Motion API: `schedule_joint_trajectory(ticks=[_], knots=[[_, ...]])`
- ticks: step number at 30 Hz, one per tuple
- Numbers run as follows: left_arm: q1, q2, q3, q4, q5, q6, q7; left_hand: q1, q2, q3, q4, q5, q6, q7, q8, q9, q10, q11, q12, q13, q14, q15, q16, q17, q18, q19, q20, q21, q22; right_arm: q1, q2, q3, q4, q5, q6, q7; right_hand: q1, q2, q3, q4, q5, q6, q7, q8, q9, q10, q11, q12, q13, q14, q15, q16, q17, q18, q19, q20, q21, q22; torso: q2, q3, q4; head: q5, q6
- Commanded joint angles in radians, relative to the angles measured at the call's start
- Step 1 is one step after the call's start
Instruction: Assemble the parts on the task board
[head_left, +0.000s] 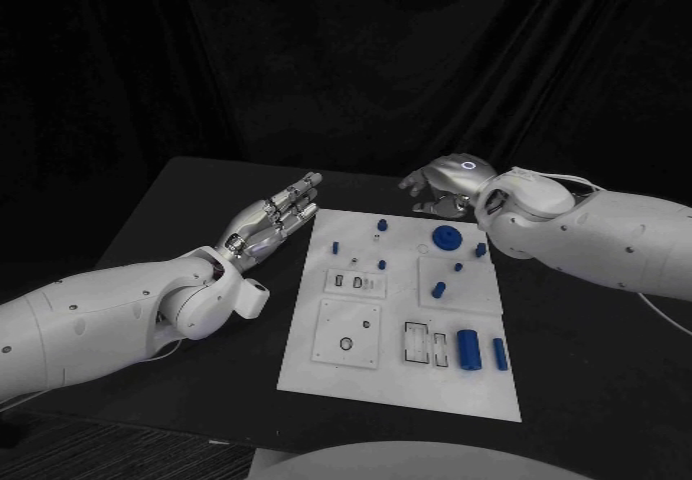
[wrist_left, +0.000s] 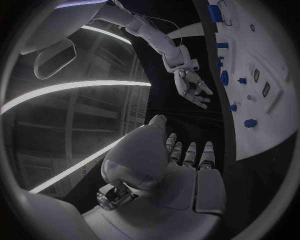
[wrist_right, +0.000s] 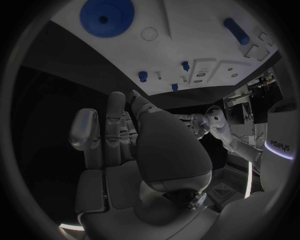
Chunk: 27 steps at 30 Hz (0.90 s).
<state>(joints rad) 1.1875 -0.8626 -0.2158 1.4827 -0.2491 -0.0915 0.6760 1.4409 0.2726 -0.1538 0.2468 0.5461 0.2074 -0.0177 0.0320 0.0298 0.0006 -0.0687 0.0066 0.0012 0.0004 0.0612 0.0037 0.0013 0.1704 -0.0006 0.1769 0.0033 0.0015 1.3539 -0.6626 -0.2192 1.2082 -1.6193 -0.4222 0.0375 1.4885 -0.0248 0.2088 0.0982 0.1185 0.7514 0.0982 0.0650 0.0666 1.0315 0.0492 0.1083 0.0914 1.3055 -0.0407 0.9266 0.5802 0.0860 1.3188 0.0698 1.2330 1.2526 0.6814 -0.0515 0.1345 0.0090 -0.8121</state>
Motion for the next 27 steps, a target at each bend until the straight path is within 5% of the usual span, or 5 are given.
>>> schedule_joint_trajectory(ticks=[1,7,11,16,27], knots=[[0.002,-0.001,0.001,0.004,-0.001,0.004,0.038,0.01,0.003,0.005,0.001,0.006,0.004,0.004,0.005,0.001,-0.001,0.008,-0.007,-0.001,0.0,0.004,-0.004,-0.001,0.008,0.001,0.005,-0.003,-0.001,0.015,-0.05,0.001,0.047,0.151,0.062,-0.072,-0.006,-0.015,0.007,0.014,-0.007,0.054,-0.003,0.006,0.004,0.12,-0.008,0.055,0.028,-0.026,-0.002,-0.031,-0.038,0.012,-0.017,0.0,-0.021,-0.009,-0.001,-0.0023,-0.0063,-0.011,0.0],[0.002,-0.004,0.001,0.004,-0.001,0.008,0.037,0.01,0.003,0.006,0.0,0.006,0.005,0.004,0.005,0.002,-0.001,0.008,-0.007,-0.001,0.0,0.005,-0.004,-0.001,0.008,0.001,0.005,-0.003,-0.001,0.022,-0.112,-0.001,0.075,0.247,0.14,-0.087,-0.116,-0.018,-0.073,0.054,-0.014,0.094,-0.008,0.001,0.02,0.074,-0.034,0.578,0.449,-0.079,0.003,-0.066,-0.056,0.028,-0.092,0.005,-0.129,-0.058,0.002,-0.0007,-0.0108,-0.024,0.004],[0.001,-0.003,0.001,0.002,-0.001,0.012,0.036,0.01,0.003,0.007,0.0,0.006,0.005,0.004,0.005,0.002,-0.001,0.009,-0.007,-0.001,0.0,0.005,-0.004,-0.001,0.008,0.001,0.006,-0.003,-0.001,0.017,-0.135,-0.002,0.076,0.269,0.19,-0.121,-0.175,0.007,-0.107,0.076,0.001,0.085,-0.003,0.004,0.063,0.272,-0.04,1.217,1.147,0.082,0.0,0.386,0.575,0.002,-0.014,0.005,-0.009,0.071,0.002,0.0012,-0.0085,-0.026,0.002],[0.001,-0.002,0.001,0.0,-0.001,0.018,0.034,0.01,0.005,0.01,-0.001,0.007,0.005,0.005,0.005,0.002,-0.001,0.009,-0.007,-0.001,0.0,0.007,-0.004,-0.001,0.008,0.001,0.007,-0.003,-0.001,0.003,-0.152,-0.004,0.07,0.279,0.211,-0.156,-0.217,0.024,-0.134,0.074,0.041,0.081,-0.007,0.007,0.151,0.539,-0.037,1.462,1.479,0.265,0.008,0.644,0.991,-0.019,0.045,0.009,0.097,0.175,0.002,0.0007,-0.0082,-0.026,-0.001],[-0.001,0.003,0.001,-0.007,-0.001,0.026,0.032,0.01,0.005,0.019,-0.004,0.006,0.006,0.007,0.005,0.002,-0.001,0.012,-0.007,-0.001,0.0,0.017,-0.004,-0.001,0.008,0.001,0.012,-0.003,-0.001,-0.023,-0.15,-0.004,0.056,0.283,0.203,-0.169,-0.233,0.031,-0.137,0.053,0.071,0.068,-0.005,0.007,0.22,0.539,-0.033,1.462,1.479,0.265,0.01,0.644,0.991,-0.059,0.171,0.013,0.251,0.278,0.001,0.0003,-0.0044,-0.025,-0.004]])
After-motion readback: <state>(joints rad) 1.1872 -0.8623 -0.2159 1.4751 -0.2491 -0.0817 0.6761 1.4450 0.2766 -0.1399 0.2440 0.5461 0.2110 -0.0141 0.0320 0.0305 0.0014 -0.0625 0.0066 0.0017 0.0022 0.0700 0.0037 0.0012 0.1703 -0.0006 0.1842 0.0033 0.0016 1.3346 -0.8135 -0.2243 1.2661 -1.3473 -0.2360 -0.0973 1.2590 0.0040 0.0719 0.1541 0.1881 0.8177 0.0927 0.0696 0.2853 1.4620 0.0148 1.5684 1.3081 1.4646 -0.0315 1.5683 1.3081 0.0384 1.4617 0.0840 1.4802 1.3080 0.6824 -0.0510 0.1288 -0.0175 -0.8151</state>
